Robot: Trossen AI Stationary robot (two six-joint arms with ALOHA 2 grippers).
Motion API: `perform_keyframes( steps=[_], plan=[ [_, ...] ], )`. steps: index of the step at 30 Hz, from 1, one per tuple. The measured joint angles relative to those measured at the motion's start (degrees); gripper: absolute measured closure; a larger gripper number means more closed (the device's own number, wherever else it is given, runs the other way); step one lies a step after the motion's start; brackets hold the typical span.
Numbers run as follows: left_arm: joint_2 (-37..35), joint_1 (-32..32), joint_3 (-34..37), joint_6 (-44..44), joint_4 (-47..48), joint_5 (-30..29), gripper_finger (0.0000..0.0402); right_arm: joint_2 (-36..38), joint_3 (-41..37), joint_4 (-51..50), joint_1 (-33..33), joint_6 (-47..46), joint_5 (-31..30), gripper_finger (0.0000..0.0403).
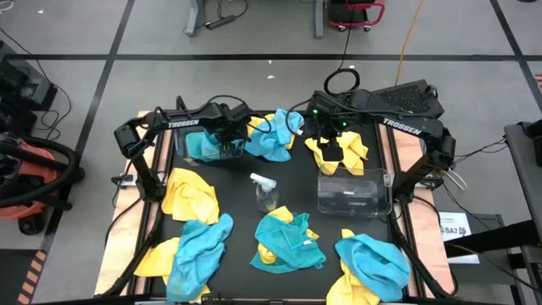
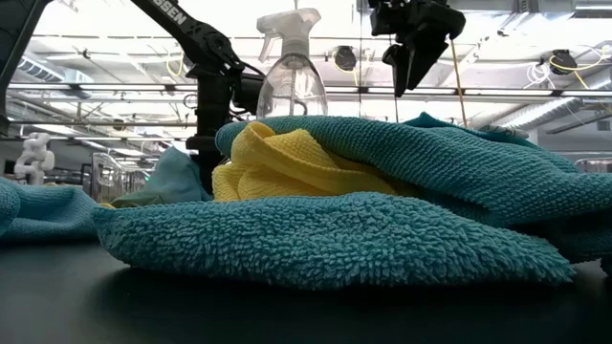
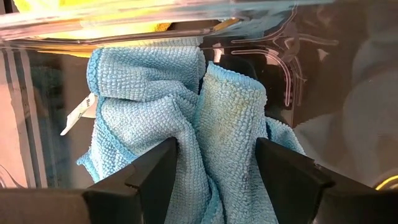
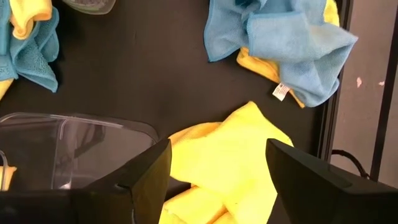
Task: Sort microfiber towel by color & place in baskets
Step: Put the blue microfiber towel into the top transparent bin
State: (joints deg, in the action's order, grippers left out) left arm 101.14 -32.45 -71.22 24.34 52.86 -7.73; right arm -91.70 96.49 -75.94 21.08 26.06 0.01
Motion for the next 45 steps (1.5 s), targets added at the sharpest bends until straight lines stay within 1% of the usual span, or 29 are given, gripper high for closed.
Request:
perform_keyframes(
  steps=[4, 9, 24, 29, 31, 33, 34, 38, 45],
  plan=[
    [0.0, 0.0, 0.0, 0.0, 0.0, 0.0, 0.0175, 0.0, 0.02, 1.05, 0.42, 0.43, 0.05, 0.0149],
    [0.0, 0.0, 0.0, 0.0, 0.0, 0.0, 0.0175, 0.0, 0.02, 1.01, 2.95, 1.01, 0.02, 0.0149],
    [0.0, 0.11, -0.02, 0.0, -2.15, 0.0, 0.0175, 1.81, 0.07, 1.71, 14.43, 1.4, 0.34, 0.0149],
    [-0.02, 0.11, -0.04, -0.07, -6.83, 0.0, 0.0175, 1.81, 0.07, 3.05, 18.2, 0.39, 0.32, 0.0149],
    [-0.02, 0.24, -0.04, -1.98, -8.06, 0.0, 0.0175, 1.81, 0.07, 3.69, 19.26, -0.21, 0.33, 0.0149],
    [-0.02, 0.32, -0.04, -6.13, -8.45, 0.0, 0.0175, 1.81, 0.03, 4.13, 20.13, -0.62, 0.45, 0.0149],
    [-0.02, 0.33, -0.04, -7.5, -8.9, 0.0, 0.0175, 1.82, -0.31, 4.94, 20.47, -0.78, 0.67, 0.0149],
    [-0.02, 0.33, -0.04, -7.48, -10.94, 1.11, 0.0175, 1.81, -3.79, 8.37, 21.58, -0.06, 3.79, 0.0149],
    [-0.13, 0.33, -0.15, -5.97, -10.93, 8.12, 0.0175, 1.77, -11.42, 12.2, 22.48, 2.27, 4.59, 0.0149]
  ],
)
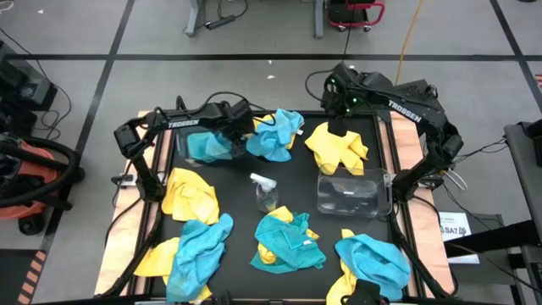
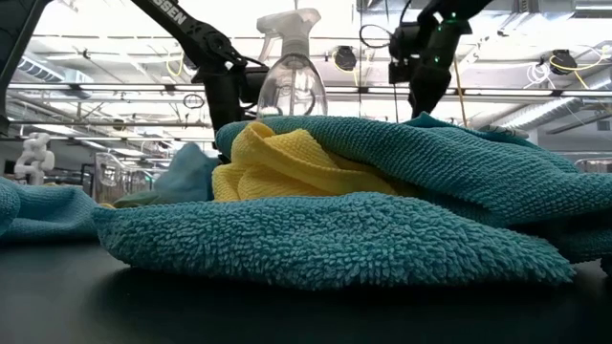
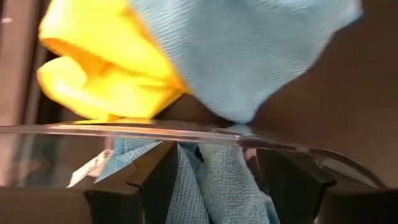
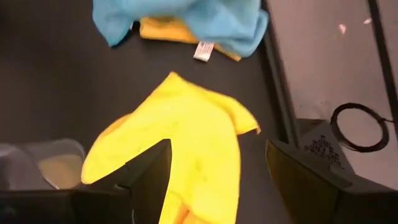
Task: Sort microfiber towel by color & place in baskets
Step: Put the blue microfiber towel into the top transparent bin, then put the yellow microfiber towel into the bottom transparent bin
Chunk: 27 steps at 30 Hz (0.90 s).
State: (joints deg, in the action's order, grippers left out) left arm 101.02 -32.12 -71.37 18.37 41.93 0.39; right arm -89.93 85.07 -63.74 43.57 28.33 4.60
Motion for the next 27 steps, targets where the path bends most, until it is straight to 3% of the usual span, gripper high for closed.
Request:
perform_keyframes(
  steps=[13, 27],
  plan=[
    [-12.56, 0.0, -0.09, 1.54, -0.24, 14.7, 0.0175, 0.02, -4.06, 3.95, 3.8, -1.72, 0.04, 0.0149],
    [-29.89, 2.35, -0.09, 1.45, 2.87, 30.78, 0.0175, 0.02, -19.89, 13.21, 4.09, -2.18, 0.21, 0.0149]
  ],
)
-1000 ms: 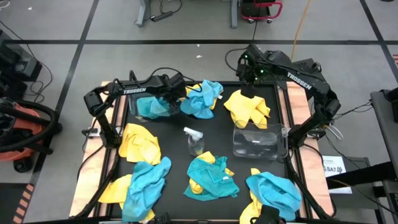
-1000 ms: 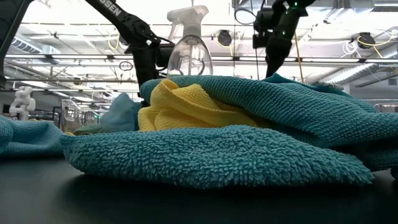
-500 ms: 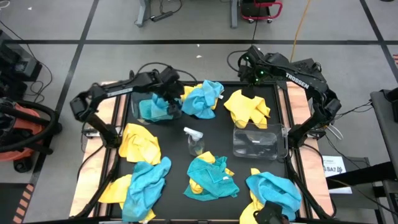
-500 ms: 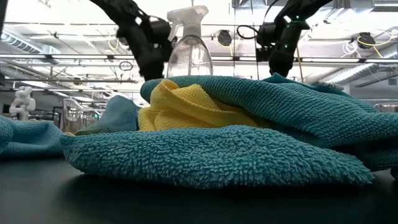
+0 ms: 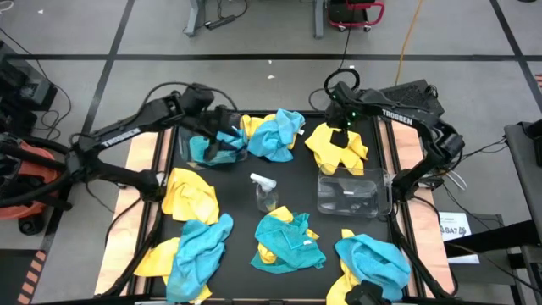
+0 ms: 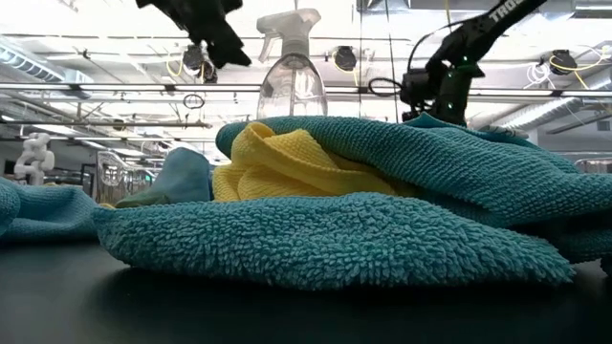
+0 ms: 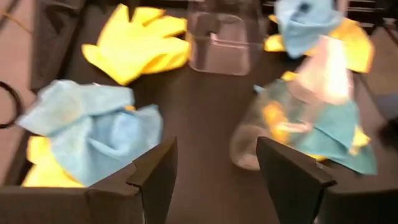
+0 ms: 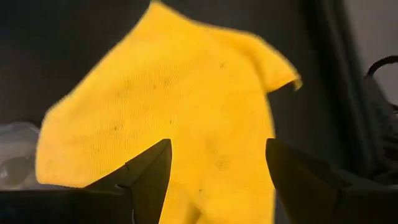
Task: Sort microfiber towel by color & place in baskets
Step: Put the yellow microfiber towel into the bottom transparent bin
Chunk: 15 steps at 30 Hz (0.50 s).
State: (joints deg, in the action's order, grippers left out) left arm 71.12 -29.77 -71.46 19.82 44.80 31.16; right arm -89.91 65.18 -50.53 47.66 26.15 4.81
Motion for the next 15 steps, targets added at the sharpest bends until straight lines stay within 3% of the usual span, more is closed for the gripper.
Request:
perform_keyframes(
  steps=[15],
  plan=[
    [-1.22, 5.97, 0.0, -3.02, 9.14, 0.1, 0.0175, -0.42, -9.35, 8.76, -0.06, -4.84, -0.05, 0.0149]
  ],
)
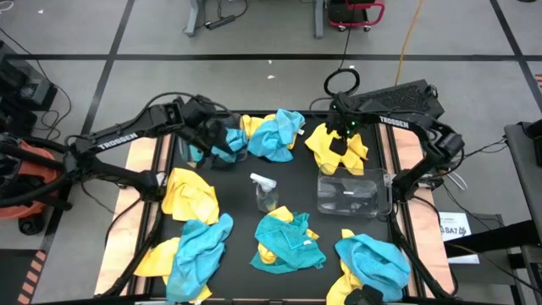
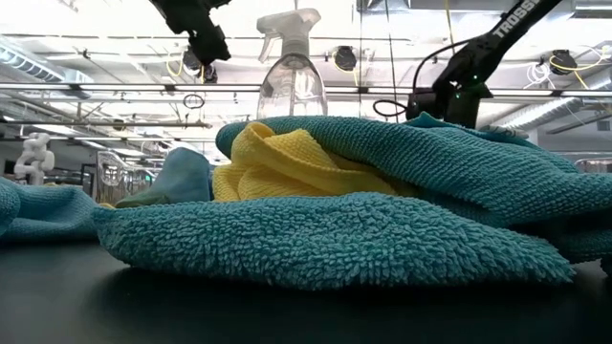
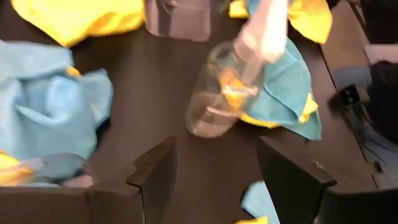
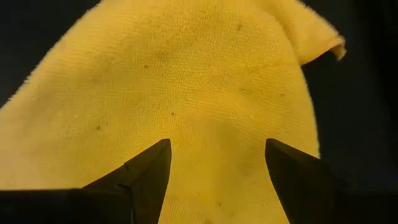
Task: Sort microfiber towel by color & place in baskets
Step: Put the yellow microfiber towel into the bottom transparent bin
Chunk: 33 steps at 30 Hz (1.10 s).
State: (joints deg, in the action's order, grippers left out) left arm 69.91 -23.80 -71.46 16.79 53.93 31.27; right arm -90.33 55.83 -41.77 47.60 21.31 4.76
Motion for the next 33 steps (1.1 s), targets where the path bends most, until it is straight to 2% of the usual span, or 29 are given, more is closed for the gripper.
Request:
perform_keyframes(
  steps=[9, 16, 19, 26, 33],
  plan=[
    [0.0, 5.1, 0.02, -1.25, 2.71, -0.49, 0.0175, -5.46, -1.55, 2.7, -2.15, -2.56, -0.02, 0.0149],
    [0.02, 8.64, 0.02, -1.53, 2.73, -4.95, 0.0175, -10.16, -1.13, 2.61, -4.58, -1.7, -1.35, 0.0163],
    [0.02, 9.39, 0.02, -1.53, 2.73, -5.37, 0.0175, -10.0, -1.19, 2.32, -5.6, -1.07, -2.13, 0.0207],
    [0.02, 10.35, 0.07, -1.42, 2.53, -9.21, 0.0175, -6.55, -1.68, 0.51, -7.52, 0.94, -2.98, 0.0382],
    [0.04, 10.35, 0.07, -1.33, 2.34, -9.51, 0.0175, -1.82, -1.36, -0.83, -10.22, 1.43, -5.58, 0.0396]
  ],
)
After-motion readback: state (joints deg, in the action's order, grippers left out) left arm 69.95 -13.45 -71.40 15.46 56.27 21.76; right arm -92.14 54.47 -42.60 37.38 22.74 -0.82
